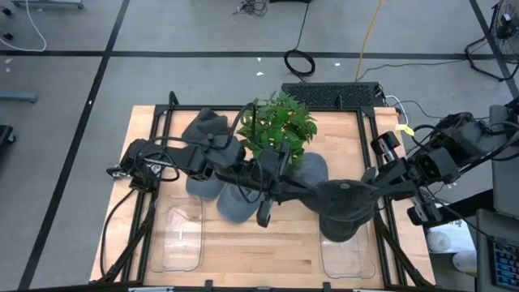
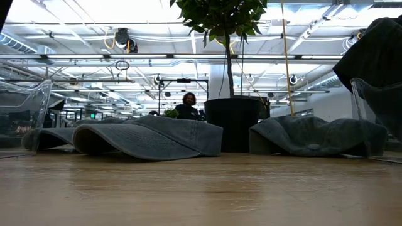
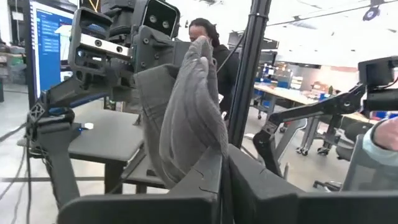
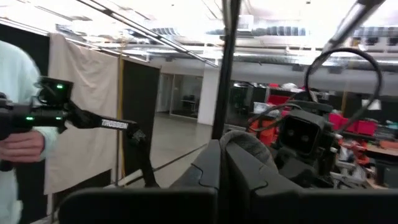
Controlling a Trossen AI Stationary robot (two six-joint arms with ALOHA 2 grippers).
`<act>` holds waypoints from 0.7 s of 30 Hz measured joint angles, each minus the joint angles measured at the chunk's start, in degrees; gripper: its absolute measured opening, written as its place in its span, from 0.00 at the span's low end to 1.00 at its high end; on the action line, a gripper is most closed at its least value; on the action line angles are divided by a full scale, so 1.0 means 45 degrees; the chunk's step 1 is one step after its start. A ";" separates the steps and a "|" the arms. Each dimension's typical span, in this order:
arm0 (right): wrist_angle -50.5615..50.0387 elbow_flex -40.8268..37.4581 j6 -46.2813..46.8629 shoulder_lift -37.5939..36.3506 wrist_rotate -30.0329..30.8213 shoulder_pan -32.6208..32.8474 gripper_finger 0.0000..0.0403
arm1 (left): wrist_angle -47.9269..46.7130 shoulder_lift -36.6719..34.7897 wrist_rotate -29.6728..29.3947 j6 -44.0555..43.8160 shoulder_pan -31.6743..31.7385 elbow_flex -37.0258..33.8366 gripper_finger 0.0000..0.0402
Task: Pick & Place hat
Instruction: Put the right black cap into the right transparent bin
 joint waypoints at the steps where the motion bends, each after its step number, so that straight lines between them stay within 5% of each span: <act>1: -0.0009 0.0000 0.0073 0.0011 0.0132 0.0000 0.00 | -0.0011 -0.0002 0.0067 0.0117 0.0000 0.0000 0.02; 12: -0.0220 -0.0005 0.2790 -0.0212 -0.0074 0.0337 0.13 | -0.0472 -0.0819 0.3281 -0.0589 -0.0024 -0.0010 0.01; 21: -0.0919 -0.0005 0.4349 -0.0394 0.0770 0.0633 0.39 | -0.3211 -0.2063 0.3432 -0.0725 -0.0107 -0.0005 0.00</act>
